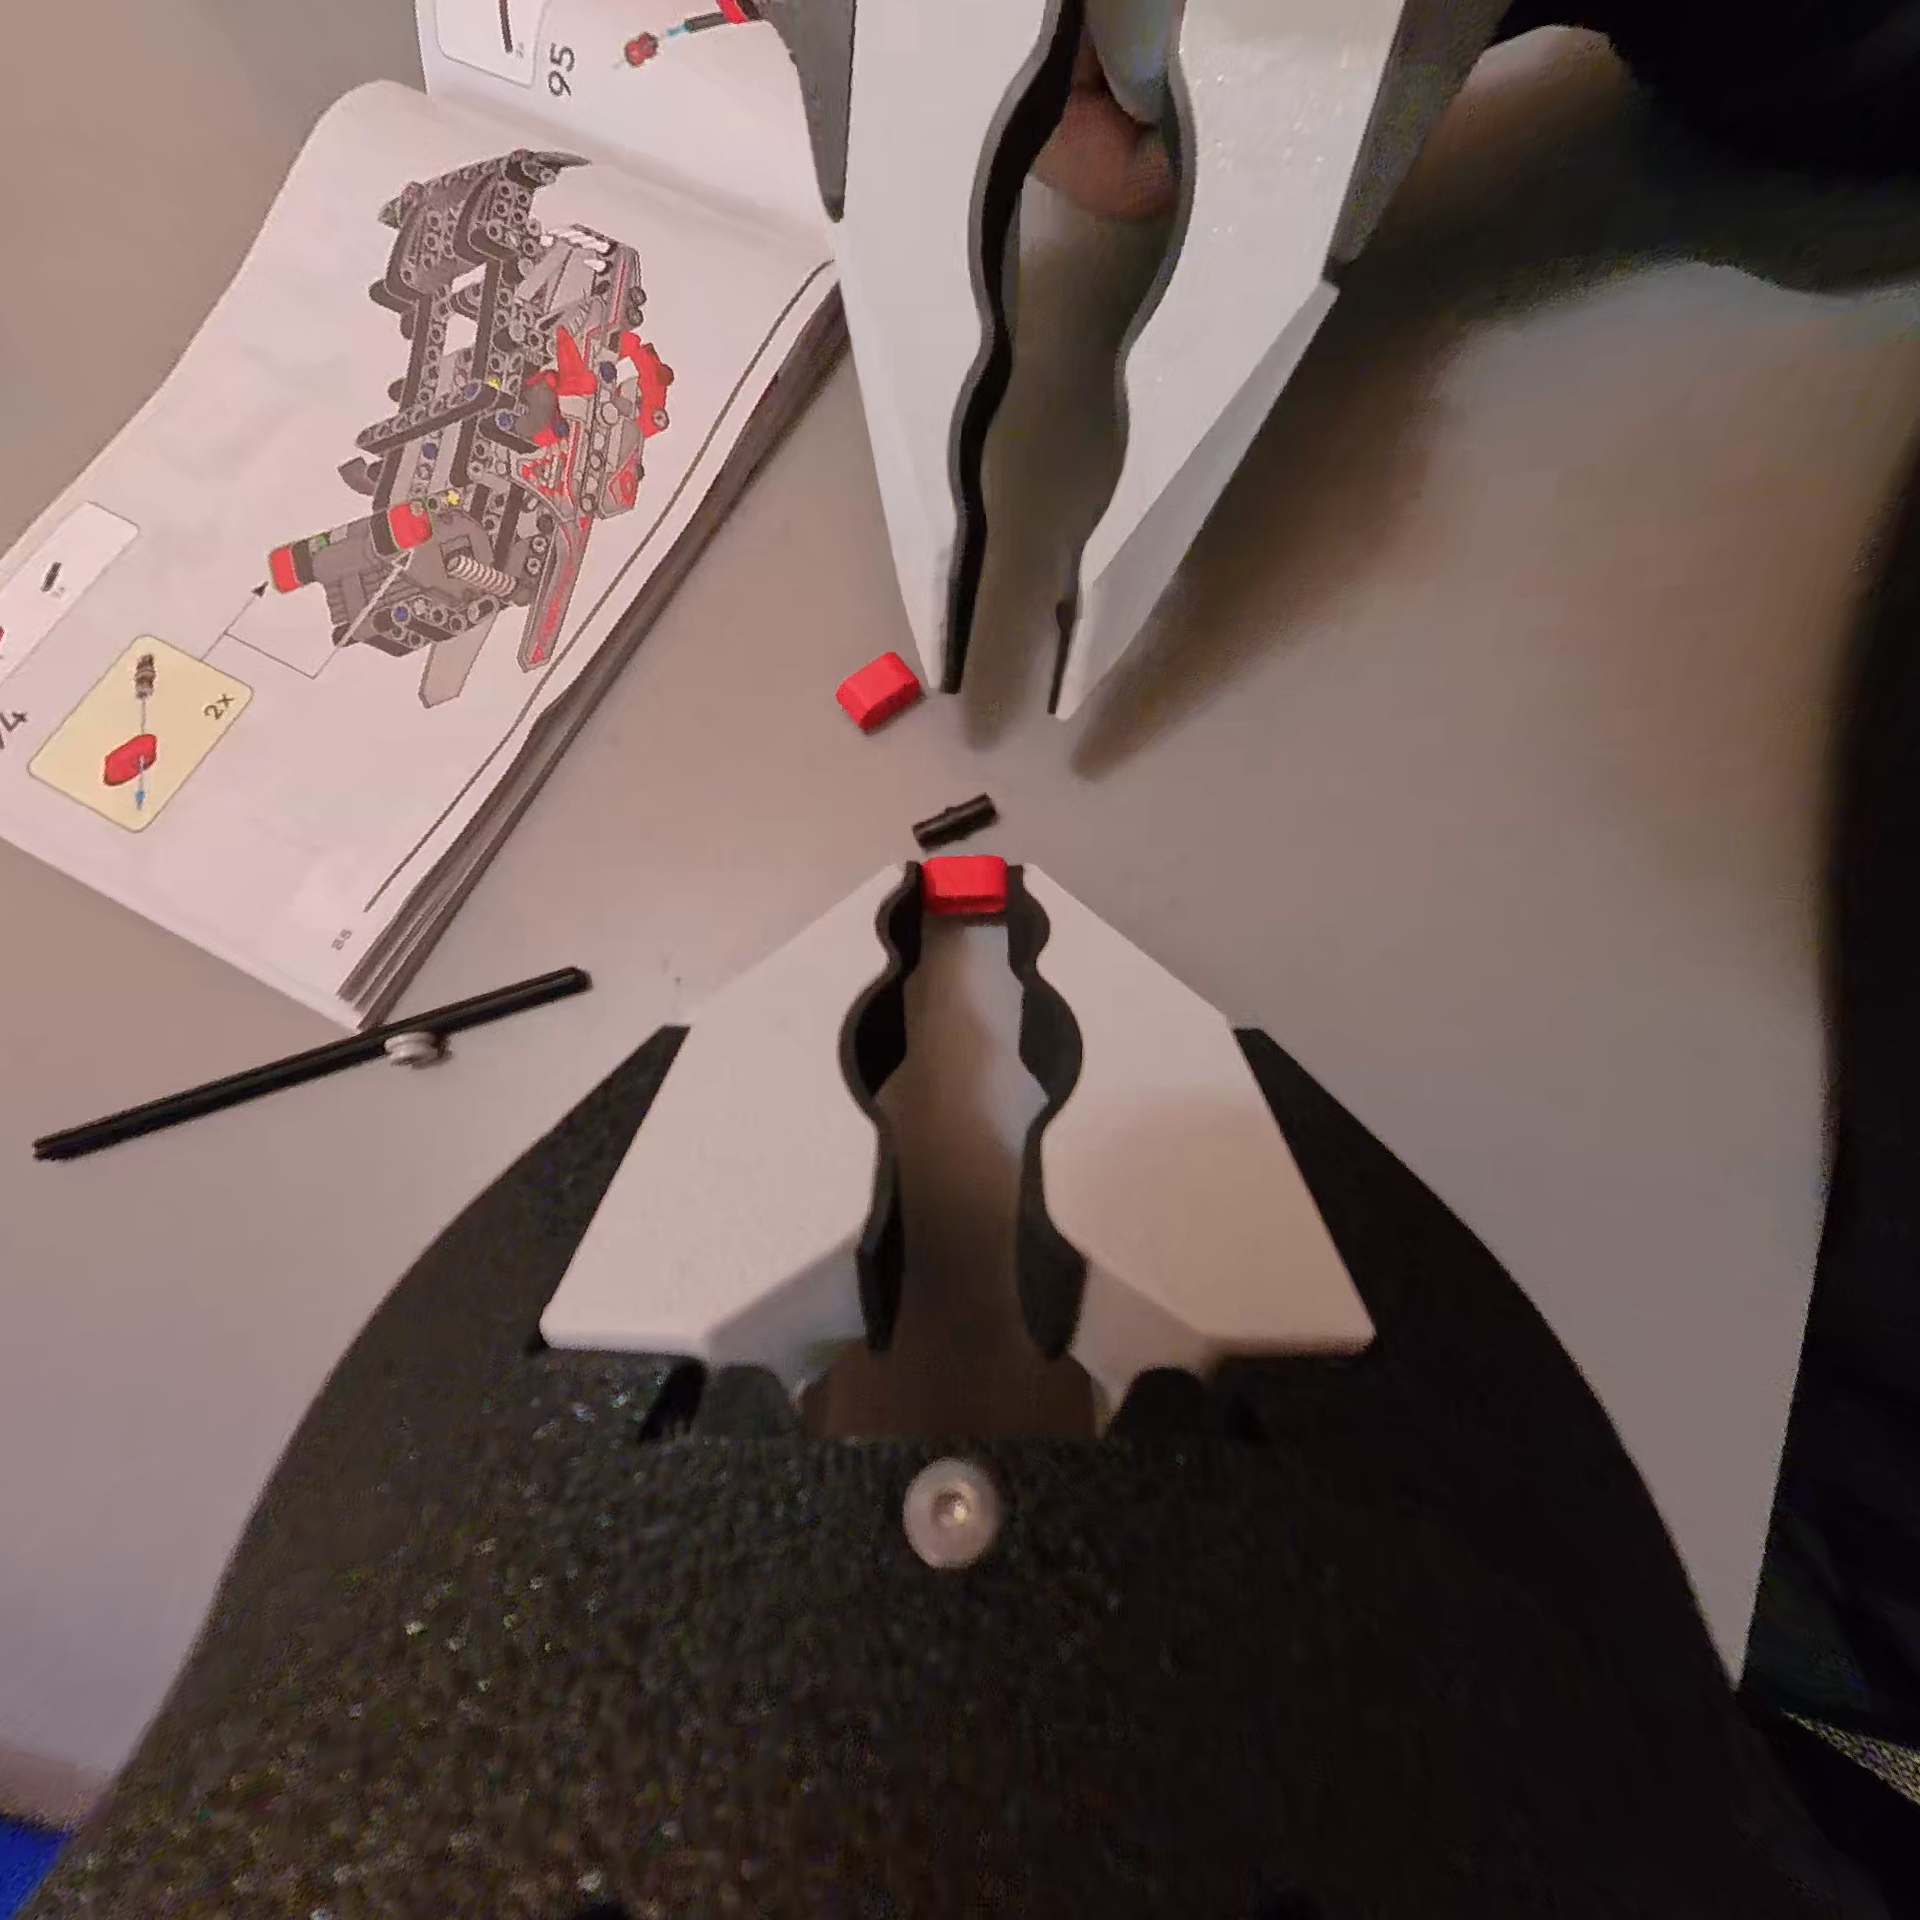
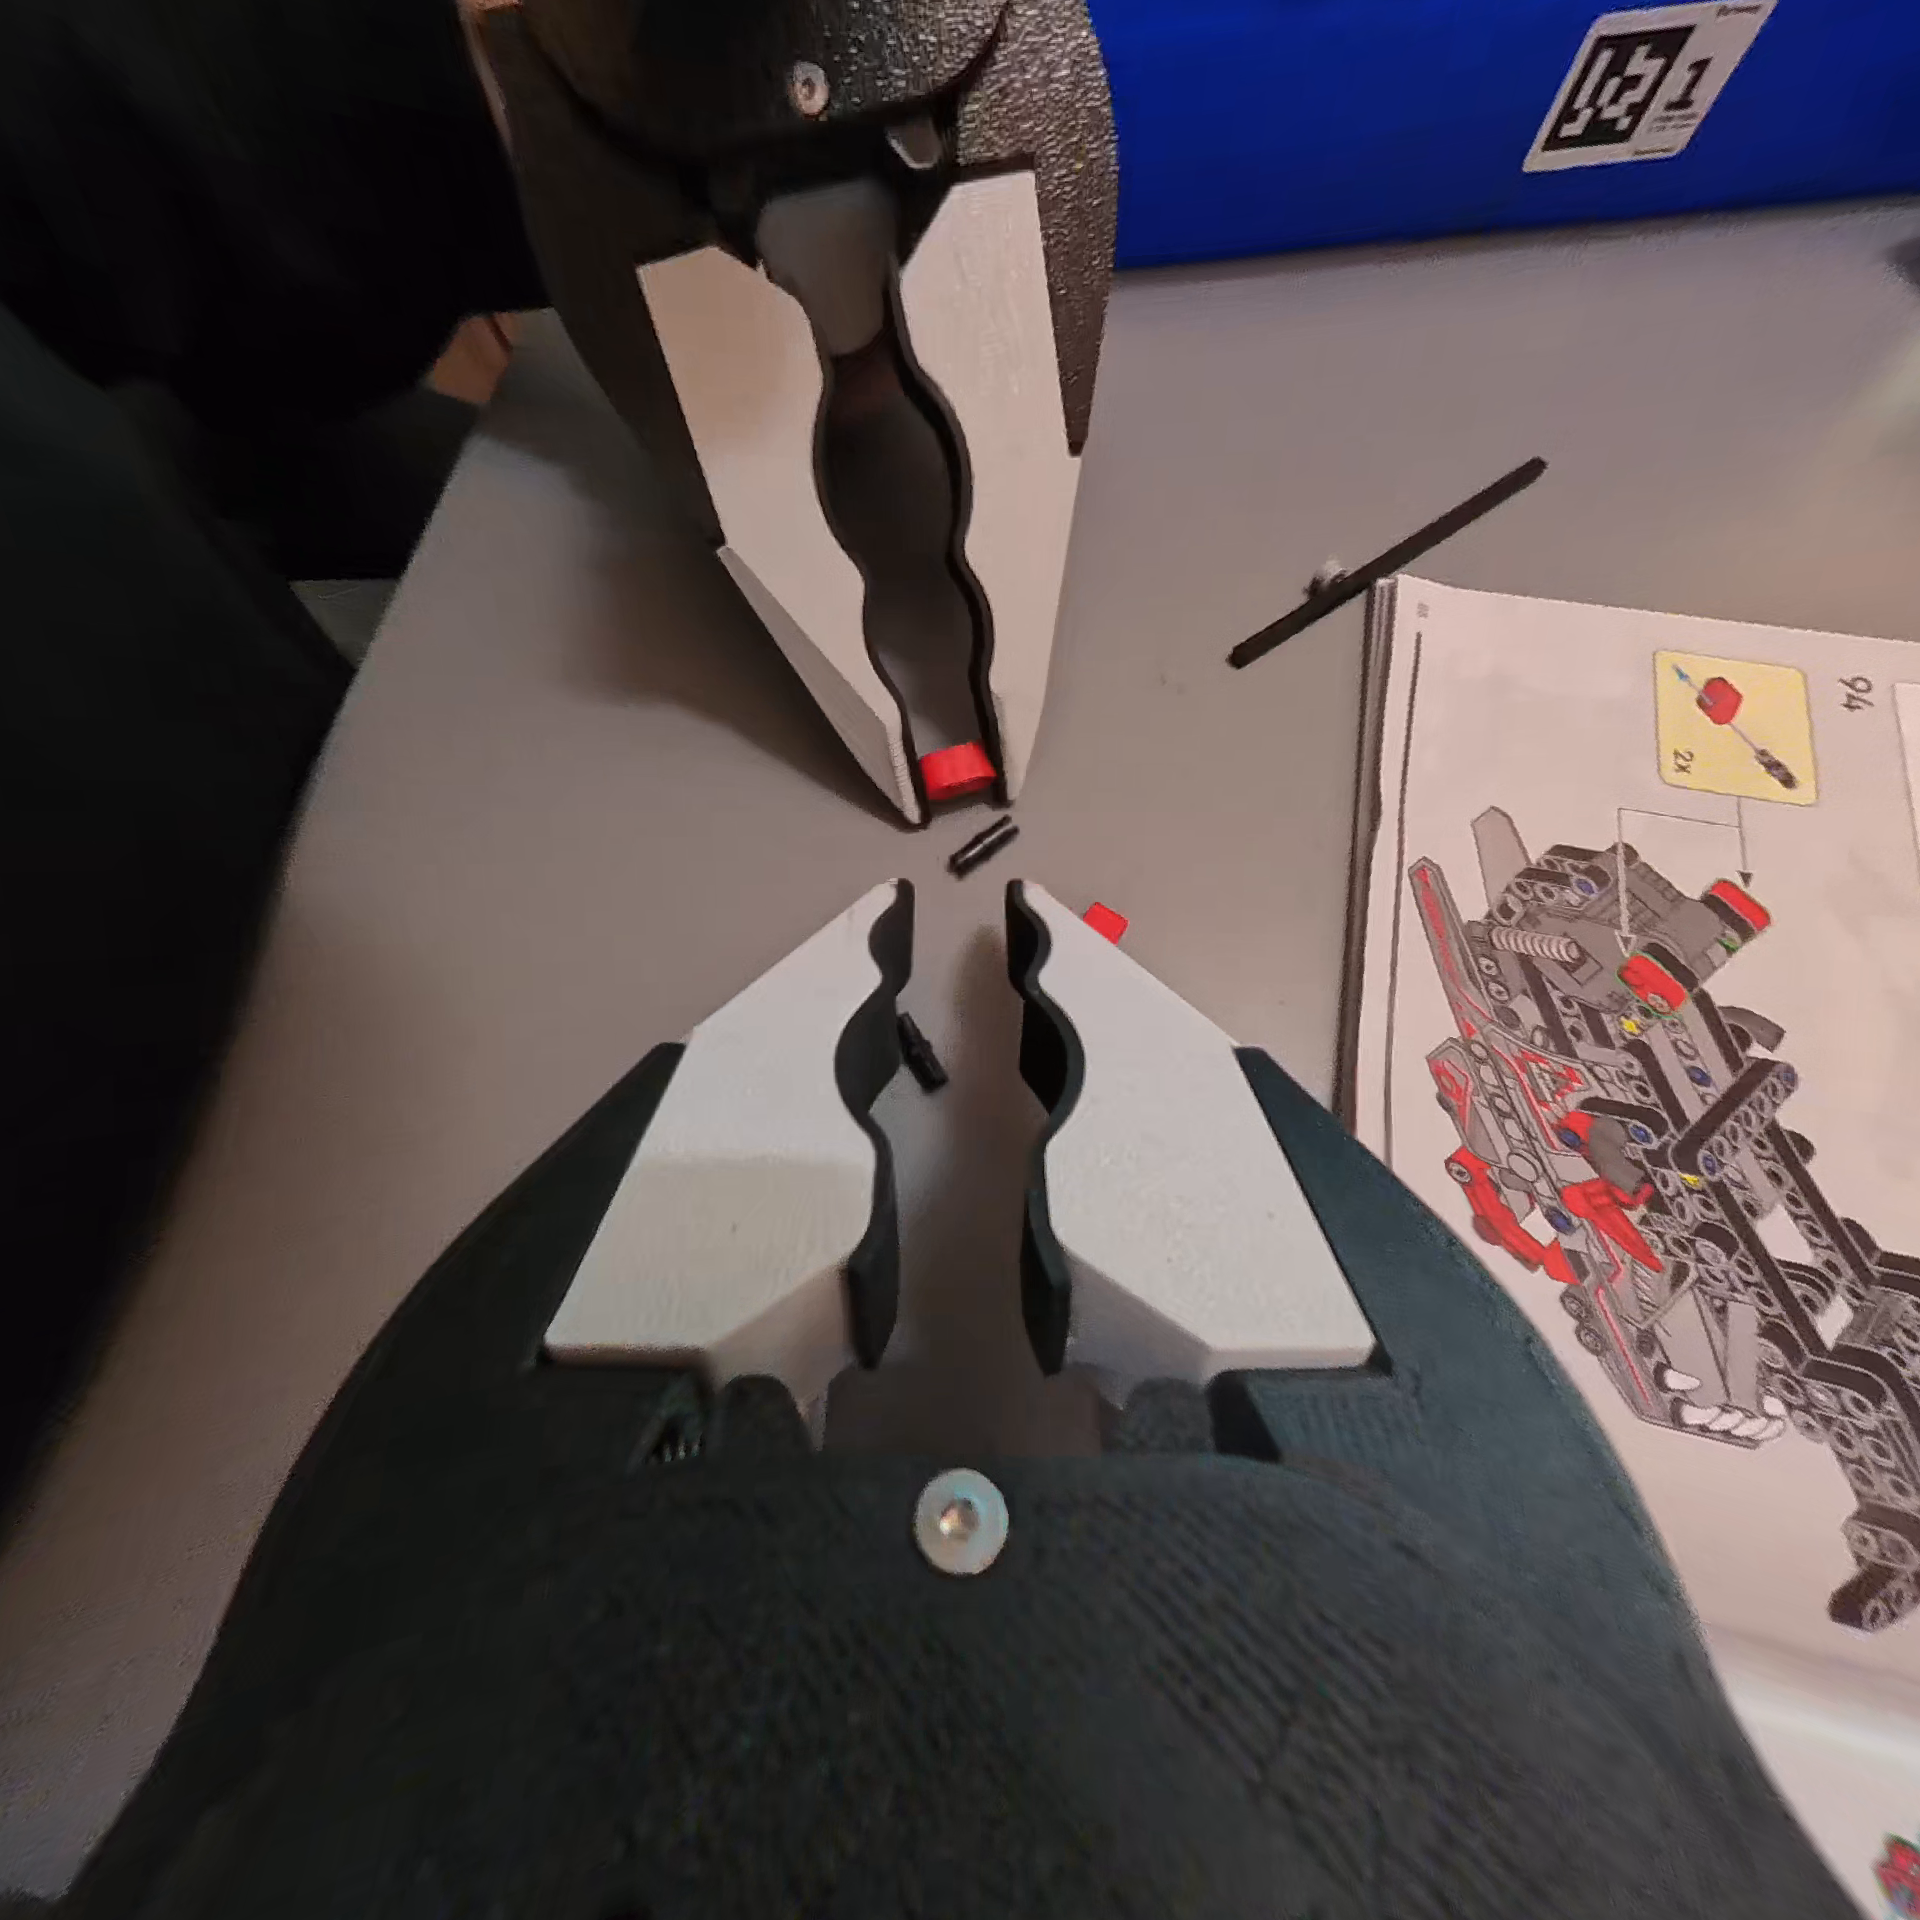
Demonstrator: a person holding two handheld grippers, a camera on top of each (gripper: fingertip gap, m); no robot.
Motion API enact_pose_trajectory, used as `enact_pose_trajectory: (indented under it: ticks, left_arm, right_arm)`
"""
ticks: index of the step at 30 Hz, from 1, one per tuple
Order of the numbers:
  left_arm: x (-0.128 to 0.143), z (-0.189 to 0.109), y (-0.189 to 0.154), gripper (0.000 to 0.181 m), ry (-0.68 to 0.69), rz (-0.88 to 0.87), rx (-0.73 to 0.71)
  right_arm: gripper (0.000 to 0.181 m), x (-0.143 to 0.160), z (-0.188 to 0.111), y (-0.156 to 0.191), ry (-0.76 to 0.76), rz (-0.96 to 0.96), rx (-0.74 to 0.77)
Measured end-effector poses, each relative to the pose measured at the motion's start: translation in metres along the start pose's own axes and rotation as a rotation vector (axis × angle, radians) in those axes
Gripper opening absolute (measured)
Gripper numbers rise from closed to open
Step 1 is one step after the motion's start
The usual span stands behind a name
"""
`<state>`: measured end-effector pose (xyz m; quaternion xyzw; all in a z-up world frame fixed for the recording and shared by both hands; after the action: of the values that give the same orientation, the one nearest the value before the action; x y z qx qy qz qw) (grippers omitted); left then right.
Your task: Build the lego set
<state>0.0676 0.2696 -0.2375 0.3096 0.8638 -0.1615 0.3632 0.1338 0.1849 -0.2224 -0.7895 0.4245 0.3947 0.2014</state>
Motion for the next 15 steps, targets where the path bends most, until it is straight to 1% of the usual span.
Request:
enact_pose_trajectory:
  ticks: [1,5,10,15]
  left_arm:
    - [0.0,0.0,0.0,0.013,0.002,-0.001,0.0]
    - [-0.004,0.004,-0.001,0.013,-0.004,0.008,-0.001]
    - [-0.003,0.004,-0.001,0.013,-0.004,0.005,0.007]
    - [-0.001,0.0,0.004,0.013,0.013,0.019,-0.02]
  right_arm:
    - [0.016,0.0,0.002,0.0,0.016,-0.005,0.023]
    - [0.017,0.002,0.014,0.001,0.045,-0.005,0.053]
    - [0.015,-0.003,0.015,-0.002,0.033,0.022,0.089]
    - [0.012,0.0,0.022,-0.002,0.07,0.017,0.096]
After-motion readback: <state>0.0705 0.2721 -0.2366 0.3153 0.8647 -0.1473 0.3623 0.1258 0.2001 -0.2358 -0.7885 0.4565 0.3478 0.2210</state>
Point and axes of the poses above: each gripper's, where its closed fingertips meet, z out along the fingers, x out of its underside, y = z × x across the jaws, the point moved 6 cm from there along -z, back along the fingers, and after that the axes turned 4 degrees about -z, right-handed, at the moved point
